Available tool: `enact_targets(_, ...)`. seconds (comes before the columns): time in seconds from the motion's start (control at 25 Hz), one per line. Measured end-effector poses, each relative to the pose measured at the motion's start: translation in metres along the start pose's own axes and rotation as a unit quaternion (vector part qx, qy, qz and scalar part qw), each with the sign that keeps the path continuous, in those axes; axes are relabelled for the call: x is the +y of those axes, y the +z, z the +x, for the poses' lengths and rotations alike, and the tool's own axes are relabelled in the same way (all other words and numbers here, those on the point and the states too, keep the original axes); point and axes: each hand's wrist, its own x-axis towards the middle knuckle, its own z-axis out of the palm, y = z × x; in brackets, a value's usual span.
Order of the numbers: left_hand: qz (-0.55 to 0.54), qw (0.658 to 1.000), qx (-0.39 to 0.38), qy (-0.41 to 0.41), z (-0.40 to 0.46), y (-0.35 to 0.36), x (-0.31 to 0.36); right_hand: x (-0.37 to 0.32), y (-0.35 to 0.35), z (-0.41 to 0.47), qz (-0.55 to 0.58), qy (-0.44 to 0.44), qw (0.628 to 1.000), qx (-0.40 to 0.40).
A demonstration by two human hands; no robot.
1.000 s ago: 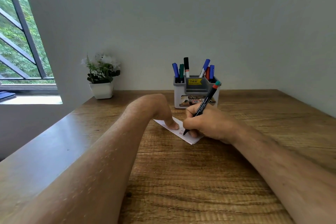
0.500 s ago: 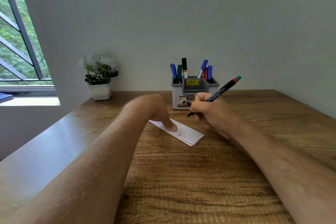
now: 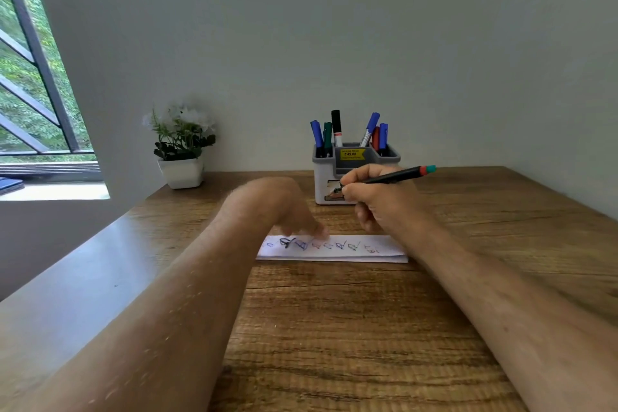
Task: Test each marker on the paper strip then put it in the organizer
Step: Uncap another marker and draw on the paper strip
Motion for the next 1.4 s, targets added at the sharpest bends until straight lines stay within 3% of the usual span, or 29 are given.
enact_targets(0.08,-0.152,0.98,0.125,0.034,0.003,0.001,0.006,0.002,0.002,0.0,0.021,0.02,0.999,0.02)
enact_targets(0.12,-0.276,0.948,0.155,0.045,0.006,0.001,0.008,0.002,0.003,0.0,0.047,0.033,0.998,0.022)
enact_targets(0.16,-0.417,0.895,0.153,0.044,0.01,0.001,0.011,0.002,0.002,0.0,0.074,0.041,0.996,0.023)
enact_targets(0.24,-0.663,0.742,0.093,0.031,0.01,0.002,0.018,0.001,0.0,0.0,0.113,0.04,0.992,0.031)
enact_targets(0.32,-0.782,0.619,0.064,0.038,0.008,0.005,0.019,0.0,-0.001,0.001,0.128,0.022,0.991,0.037)
enact_targets(0.44,-0.842,0.531,0.073,0.063,0.007,0.006,0.018,0.001,-0.001,0.0,0.134,0.004,0.99,0.031)
enact_targets(0.52,-0.852,0.511,0.088,0.067,0.009,0.007,0.015,0.0,-0.001,-0.001,0.141,0.004,0.99,0.028)
enact_targets(0.72,-0.847,0.516,0.113,0.058,0.013,0.009,0.008,0.0,0.0,-0.001,0.167,-0.014,0.986,0.012)
enact_targets(0.96,-0.867,0.486,0.101,0.036,0.013,0.01,0.009,-0.002,-0.001,-0.001,0.199,-0.033,0.979,0.012)
enact_targets(1.4,-0.851,0.513,0.099,0.055,0.014,0.015,0.017,-0.002,-0.001,0.002,0.236,-0.019,0.971,0.012)
